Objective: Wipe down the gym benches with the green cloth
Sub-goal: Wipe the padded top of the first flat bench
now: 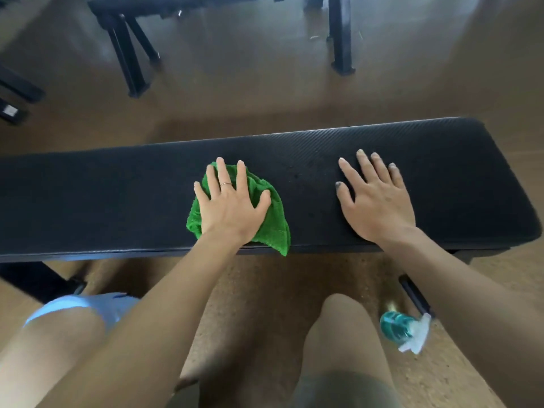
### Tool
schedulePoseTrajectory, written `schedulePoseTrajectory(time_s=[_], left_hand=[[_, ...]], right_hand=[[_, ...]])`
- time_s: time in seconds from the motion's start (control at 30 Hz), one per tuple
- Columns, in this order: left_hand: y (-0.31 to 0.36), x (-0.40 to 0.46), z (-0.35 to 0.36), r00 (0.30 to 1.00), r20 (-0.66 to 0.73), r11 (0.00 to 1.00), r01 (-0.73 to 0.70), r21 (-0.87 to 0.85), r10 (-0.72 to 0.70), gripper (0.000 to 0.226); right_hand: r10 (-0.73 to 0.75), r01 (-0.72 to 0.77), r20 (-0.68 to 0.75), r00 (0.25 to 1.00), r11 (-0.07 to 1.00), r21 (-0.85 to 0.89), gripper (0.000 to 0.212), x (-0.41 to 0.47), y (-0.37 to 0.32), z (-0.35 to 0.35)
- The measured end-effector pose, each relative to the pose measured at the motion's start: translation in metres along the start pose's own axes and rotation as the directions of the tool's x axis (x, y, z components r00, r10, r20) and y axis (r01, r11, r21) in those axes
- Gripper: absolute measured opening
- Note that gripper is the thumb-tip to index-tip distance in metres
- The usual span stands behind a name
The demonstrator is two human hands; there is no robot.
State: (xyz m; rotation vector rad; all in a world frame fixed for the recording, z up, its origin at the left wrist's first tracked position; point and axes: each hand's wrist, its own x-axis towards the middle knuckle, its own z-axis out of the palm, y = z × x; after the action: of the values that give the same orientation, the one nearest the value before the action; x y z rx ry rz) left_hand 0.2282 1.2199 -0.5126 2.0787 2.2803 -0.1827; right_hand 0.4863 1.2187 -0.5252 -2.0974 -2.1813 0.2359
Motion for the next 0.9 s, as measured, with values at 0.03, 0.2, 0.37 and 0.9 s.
schedulePoseTrajectory(time_s=[0.03,0.2,0.37,0.9], left_hand=[[0.007,0.005,0.0,1.0,0.015,1.0,-0.006,0.011,0.006,0.083],[0.041,0.036,-0.002,0.988,-0.028,0.988,-0.151,0.024,0.151,0.081],[0.05,0.054,-0.008,0.968,-0.033,0.969,-0.249,0.004,0.249,0.079],[0.056,0.095,-0.013,0.973,0.06,0.97,-0.213,-0.12,0.221,0.079]], right_hand=[[0.0,0.0,-0.001,1.0,1.0,-0.01,0.062,0.001,-0.002,0.001],[0.012,-0.008,0.049,0.999,0.997,-0.071,0.069,0.017,-0.005,0.001],[-0.001,0.008,0.073,0.997,0.996,-0.087,0.074,0.023,-0.006,0.001],[0.034,-0.031,0.051,0.998,0.997,-0.07,0.073,0.03,-0.008,0.002]])
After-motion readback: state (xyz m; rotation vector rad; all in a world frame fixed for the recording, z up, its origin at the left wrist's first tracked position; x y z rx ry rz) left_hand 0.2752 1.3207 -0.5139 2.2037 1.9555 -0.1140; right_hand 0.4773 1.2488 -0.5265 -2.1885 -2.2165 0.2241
